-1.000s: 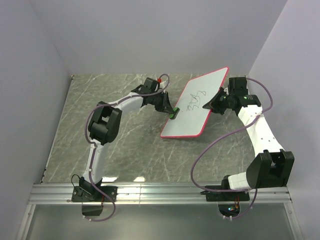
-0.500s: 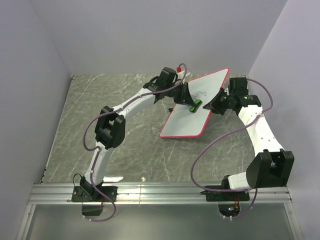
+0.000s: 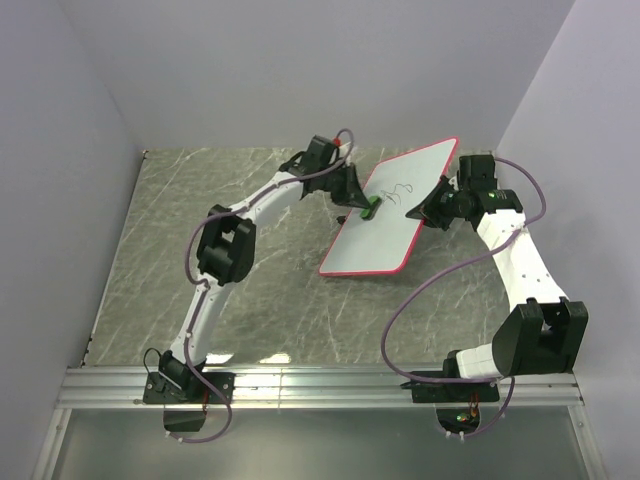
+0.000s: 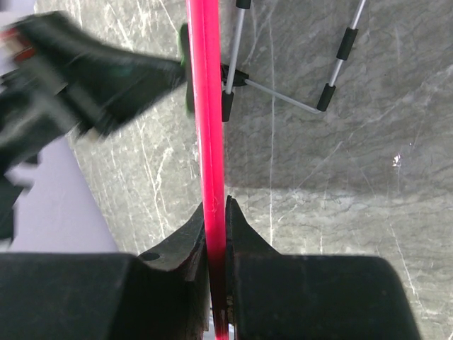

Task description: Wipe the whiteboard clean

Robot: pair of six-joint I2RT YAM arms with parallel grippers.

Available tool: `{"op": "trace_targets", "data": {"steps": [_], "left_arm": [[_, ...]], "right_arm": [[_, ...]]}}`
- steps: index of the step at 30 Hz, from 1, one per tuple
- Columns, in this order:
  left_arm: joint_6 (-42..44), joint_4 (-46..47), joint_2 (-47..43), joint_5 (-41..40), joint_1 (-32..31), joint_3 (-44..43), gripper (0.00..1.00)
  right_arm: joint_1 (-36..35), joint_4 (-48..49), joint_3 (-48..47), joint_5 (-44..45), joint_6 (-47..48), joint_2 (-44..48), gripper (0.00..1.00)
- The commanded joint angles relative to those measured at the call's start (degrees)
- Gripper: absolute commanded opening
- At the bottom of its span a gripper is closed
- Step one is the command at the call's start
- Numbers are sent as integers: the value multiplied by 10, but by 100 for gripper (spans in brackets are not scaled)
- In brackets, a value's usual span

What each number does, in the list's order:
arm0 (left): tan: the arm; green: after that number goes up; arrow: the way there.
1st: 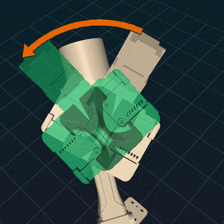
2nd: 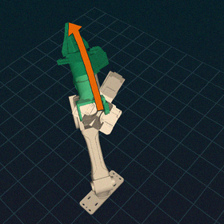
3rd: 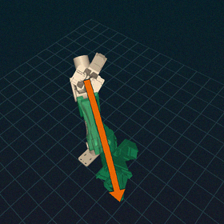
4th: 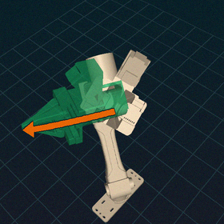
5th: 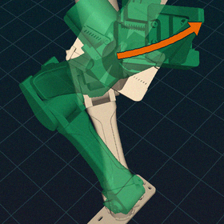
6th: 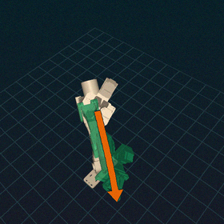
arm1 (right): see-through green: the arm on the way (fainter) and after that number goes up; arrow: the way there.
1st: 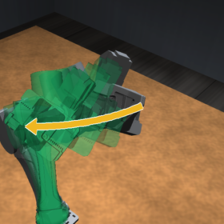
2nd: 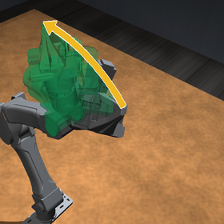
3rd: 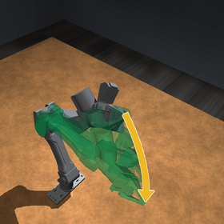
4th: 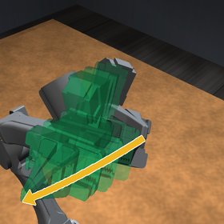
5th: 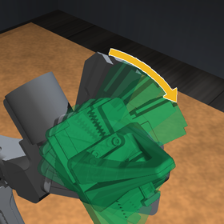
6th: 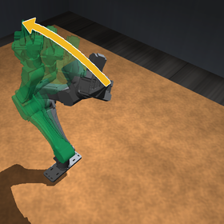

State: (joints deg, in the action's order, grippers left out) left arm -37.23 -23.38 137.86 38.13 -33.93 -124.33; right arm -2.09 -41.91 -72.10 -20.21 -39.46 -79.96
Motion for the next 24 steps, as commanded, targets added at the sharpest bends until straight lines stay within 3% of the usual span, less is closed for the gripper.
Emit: {"op": "trace_targets", "data": {"steps": [1,11,17,24], "left_arm": [[46,-77,51,-51,20,46,0],[95,-121,16,-13,-28,-33,0],[64,-68,-55,21,-77,-53,0],[22,-5,-57,32,-86,-77,0]], "right_arm": [[-11,-101,2,68,66,-12,0],[-11,-93,6,59,66,-35,0],[-12,-98,16,52,76,-36,0],[-13,-120,43,27,89,5,0]]}}
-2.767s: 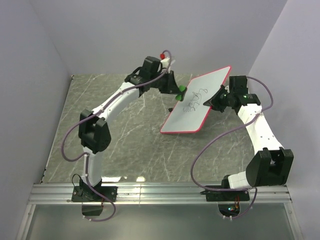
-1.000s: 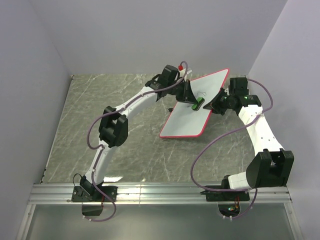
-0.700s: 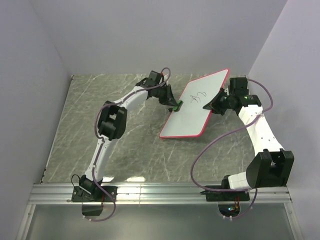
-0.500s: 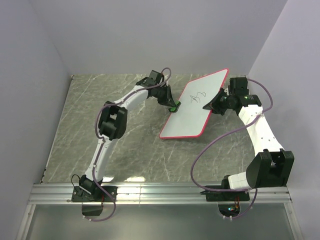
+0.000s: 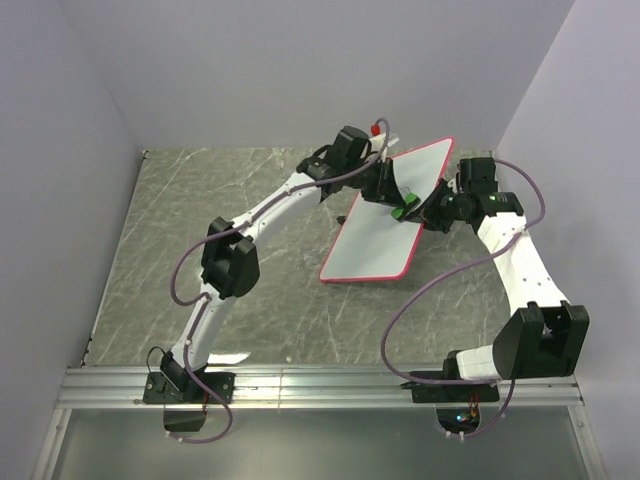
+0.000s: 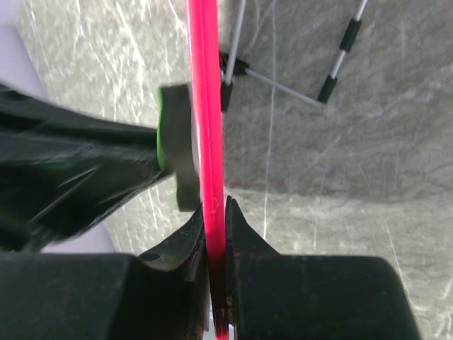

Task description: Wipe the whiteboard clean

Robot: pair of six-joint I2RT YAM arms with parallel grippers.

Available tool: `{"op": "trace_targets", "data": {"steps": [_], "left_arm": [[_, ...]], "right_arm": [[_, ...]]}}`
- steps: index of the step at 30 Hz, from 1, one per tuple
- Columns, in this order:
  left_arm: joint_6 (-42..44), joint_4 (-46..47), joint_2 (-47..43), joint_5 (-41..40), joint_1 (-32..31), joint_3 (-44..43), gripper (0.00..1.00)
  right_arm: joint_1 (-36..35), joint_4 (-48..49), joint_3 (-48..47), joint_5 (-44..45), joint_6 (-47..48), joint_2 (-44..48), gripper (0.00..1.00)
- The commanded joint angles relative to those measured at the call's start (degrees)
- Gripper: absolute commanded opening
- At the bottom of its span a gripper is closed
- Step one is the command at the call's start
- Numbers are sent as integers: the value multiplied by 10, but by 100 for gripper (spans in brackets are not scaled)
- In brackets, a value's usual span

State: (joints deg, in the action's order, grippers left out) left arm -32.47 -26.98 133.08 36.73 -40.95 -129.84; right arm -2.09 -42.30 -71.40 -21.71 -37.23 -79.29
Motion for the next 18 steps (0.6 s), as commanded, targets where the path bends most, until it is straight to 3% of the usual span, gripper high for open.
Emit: {"op": "trace_targets", "data": {"steps": [1,10,18], "left_arm": [[-23,25,-3,41,-15,-25,0],[13,-42,82,-30,15,-17,0],[36,3,68,-60,46,190,0]], "right_arm": [[-13,-127,38,40,68,3,0],[-13,-190,26,38,62,66,0],[-13,-195,5,60,52,61,0]]}}
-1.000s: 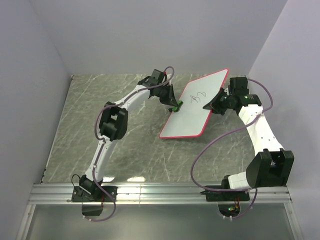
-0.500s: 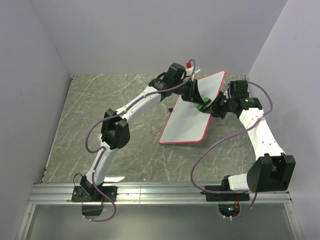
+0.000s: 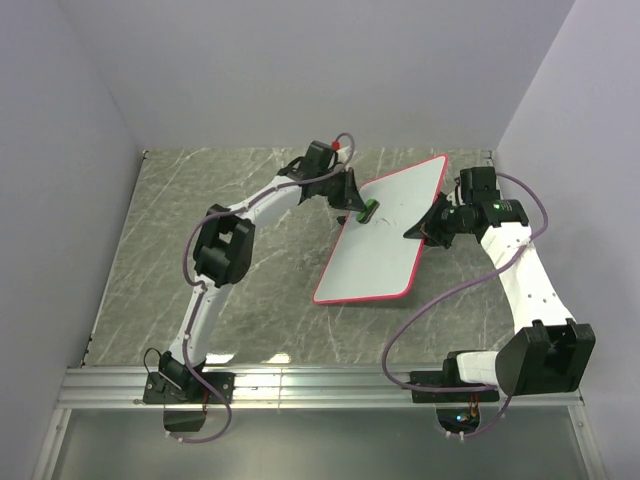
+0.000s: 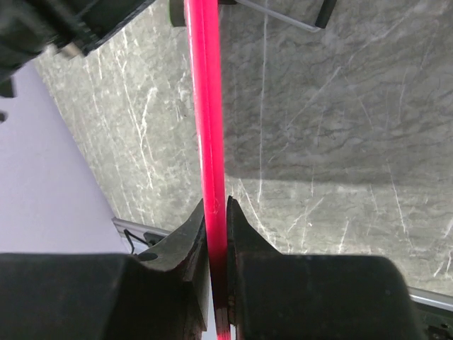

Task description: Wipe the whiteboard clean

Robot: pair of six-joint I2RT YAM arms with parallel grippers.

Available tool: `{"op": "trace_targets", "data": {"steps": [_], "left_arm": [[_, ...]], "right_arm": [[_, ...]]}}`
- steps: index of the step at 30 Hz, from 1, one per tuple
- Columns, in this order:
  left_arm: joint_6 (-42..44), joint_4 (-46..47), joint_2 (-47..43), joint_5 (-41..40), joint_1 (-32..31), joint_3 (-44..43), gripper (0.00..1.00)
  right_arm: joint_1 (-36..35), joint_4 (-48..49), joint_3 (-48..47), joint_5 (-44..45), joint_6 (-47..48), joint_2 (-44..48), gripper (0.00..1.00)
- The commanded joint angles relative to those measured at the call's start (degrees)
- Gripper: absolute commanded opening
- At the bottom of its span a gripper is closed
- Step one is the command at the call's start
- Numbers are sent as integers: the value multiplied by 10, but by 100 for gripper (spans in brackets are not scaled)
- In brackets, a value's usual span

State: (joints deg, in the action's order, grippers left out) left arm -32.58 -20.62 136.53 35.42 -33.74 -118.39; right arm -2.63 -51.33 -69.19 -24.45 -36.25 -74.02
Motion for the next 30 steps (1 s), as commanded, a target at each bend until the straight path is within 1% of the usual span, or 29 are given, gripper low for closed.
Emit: {"op": "trace_targets", "data": {"steps": [1,4,7,13,17,22,25,30], "left_arm": [[41,-60,25,-46,-26,88,0],[43,-64,14,-40,-27,92,0],[52,-77,-5,-28,-37,77,0],[52,-106,-59,8,-89,33,0],[27,-105,-93,33,-124,13,0],[-5,-66,-120,60,-129,28,0],[-9,-75,-116,62,-129,2,0],[-19,-72,-89,27,-121,-11,0]], "right_arm": [[-7,-103,-17,87,38,8,0],[-7,-94,-12,85,34,3,0],[-7,-84,-7,83,32,-2,0],[-7,-73,-16,85,29,-21,0],[-7,-68,-20,89,28,-32,0],[-7,-62,-17,86,26,-33,0],[-7,-62,-13,87,25,-28,0],[-7,-65,-8,88,24,-17,0]]}}
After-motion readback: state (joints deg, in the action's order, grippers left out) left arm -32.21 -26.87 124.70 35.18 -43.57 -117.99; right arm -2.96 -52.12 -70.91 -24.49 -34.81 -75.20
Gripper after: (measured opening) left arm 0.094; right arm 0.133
